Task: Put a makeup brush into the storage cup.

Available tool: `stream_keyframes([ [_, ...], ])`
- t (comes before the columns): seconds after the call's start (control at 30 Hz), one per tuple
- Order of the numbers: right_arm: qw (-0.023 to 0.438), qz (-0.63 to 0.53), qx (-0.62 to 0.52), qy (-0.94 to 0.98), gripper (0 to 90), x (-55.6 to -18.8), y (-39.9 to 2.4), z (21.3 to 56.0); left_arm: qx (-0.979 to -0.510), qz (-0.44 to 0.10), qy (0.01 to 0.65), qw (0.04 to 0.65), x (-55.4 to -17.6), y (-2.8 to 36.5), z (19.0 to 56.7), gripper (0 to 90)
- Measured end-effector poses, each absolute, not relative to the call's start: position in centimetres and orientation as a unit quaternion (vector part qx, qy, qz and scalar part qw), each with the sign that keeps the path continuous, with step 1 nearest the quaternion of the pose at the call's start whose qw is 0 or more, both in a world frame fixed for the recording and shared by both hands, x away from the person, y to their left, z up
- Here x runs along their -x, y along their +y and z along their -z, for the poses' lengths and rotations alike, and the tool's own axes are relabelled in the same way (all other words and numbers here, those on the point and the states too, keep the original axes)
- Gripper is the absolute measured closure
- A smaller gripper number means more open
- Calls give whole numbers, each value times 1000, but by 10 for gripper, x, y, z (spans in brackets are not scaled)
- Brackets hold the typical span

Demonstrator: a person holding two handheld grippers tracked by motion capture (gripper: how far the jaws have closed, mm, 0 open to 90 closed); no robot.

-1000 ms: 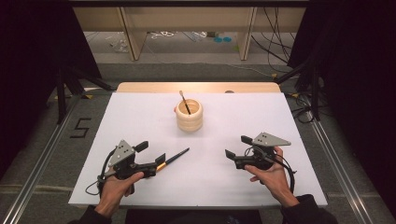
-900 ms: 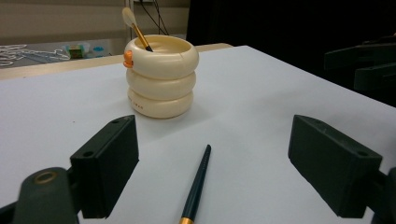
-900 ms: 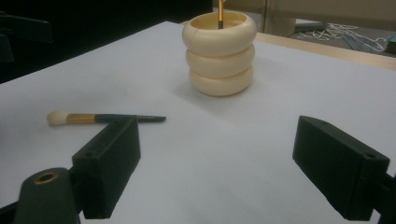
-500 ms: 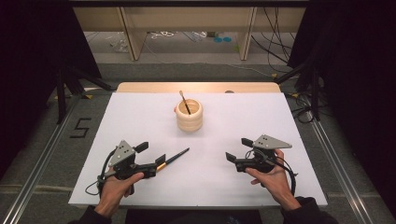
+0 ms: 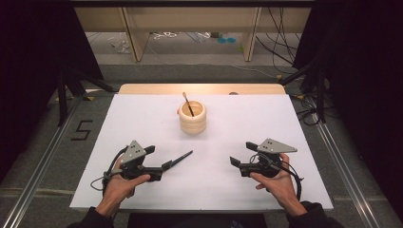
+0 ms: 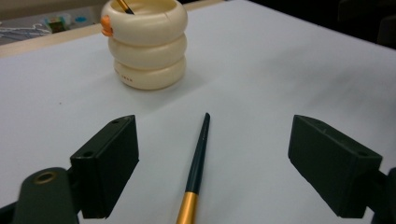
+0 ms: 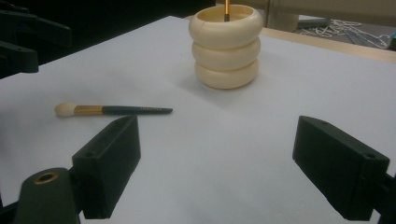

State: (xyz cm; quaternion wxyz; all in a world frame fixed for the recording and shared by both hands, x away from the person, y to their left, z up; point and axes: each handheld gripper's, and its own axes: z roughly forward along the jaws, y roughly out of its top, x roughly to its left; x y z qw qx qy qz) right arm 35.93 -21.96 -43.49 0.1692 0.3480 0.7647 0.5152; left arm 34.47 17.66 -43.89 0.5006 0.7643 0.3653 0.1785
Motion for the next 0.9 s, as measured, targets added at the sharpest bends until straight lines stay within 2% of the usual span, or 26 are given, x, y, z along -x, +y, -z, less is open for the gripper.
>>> stream_keyframes([
  [0.3, 171, -510, -349, 767, 159, -358, -221, 436, -839, -156, 315, 415, -363, 165, 429, 179],
  [0.47, 167, -506, -349, 771, 159, -357, -221, 436, -881, -121, 287, 357, -380, 155, 427, 170],
  [0.6, 168, -506, -348, 771, 159, -357, -221, 436, -892, -104, 291, 330, -388, 151, 427, 170],
  [0.67, 161, -514, -349, 767, 159, -357, -220, 437, -910, -98, 280, 290, -396, 146, 430, 170],
  [0.8, 169, -517, -342, 766, 159, -358, -219, 438, -925, -82, 268, 258, -402, 143, 431, 171],
  [0.9, 163, -508, -344, 773, 160, -357, -219, 436, -931, -76, 268, 234, -406, 140, 433, 214],
])
